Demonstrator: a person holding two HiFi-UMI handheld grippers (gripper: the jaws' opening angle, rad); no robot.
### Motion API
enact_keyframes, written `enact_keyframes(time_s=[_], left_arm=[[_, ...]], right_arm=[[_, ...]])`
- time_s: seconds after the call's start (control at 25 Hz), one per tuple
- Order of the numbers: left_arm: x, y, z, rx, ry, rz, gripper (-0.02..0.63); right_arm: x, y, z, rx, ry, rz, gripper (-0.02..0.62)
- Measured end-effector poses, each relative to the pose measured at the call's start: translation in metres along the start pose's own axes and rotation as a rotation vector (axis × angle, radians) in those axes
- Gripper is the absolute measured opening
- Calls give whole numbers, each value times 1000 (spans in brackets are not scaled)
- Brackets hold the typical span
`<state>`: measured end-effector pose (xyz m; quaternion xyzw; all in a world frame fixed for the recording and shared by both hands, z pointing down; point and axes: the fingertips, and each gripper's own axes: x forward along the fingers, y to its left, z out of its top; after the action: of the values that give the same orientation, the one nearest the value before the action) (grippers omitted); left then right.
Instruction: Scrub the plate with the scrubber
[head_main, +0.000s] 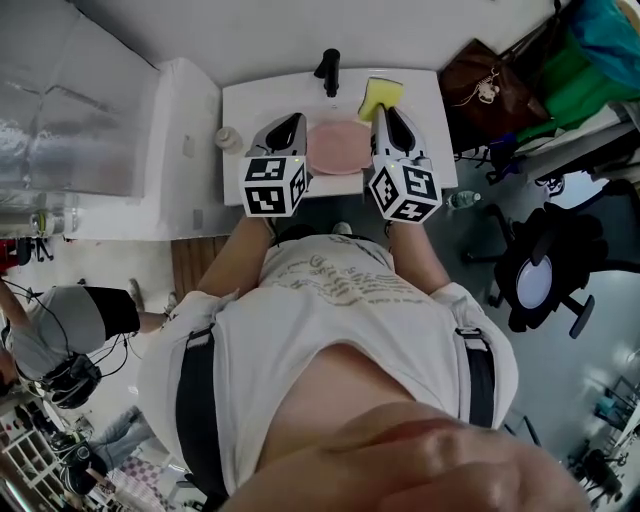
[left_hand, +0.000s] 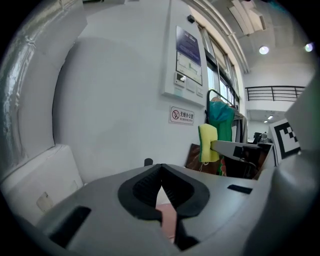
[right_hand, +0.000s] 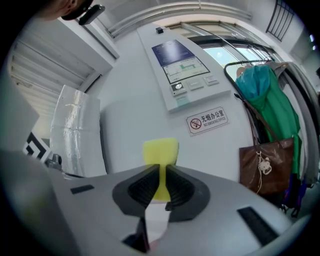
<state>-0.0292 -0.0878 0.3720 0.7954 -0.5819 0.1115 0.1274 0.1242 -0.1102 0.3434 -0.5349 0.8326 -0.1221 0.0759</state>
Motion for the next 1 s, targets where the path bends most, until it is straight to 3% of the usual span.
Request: enact_keyframes(time_s=[0.64,1.0], left_arm=[[78,56,-42,-65,169,-47,20],[125,70,-85,-107,305,-118,20]], right_arm=[[61,-13,-42,-48,138,-50,49],[74,-39,-84,-36,246,-143,49]])
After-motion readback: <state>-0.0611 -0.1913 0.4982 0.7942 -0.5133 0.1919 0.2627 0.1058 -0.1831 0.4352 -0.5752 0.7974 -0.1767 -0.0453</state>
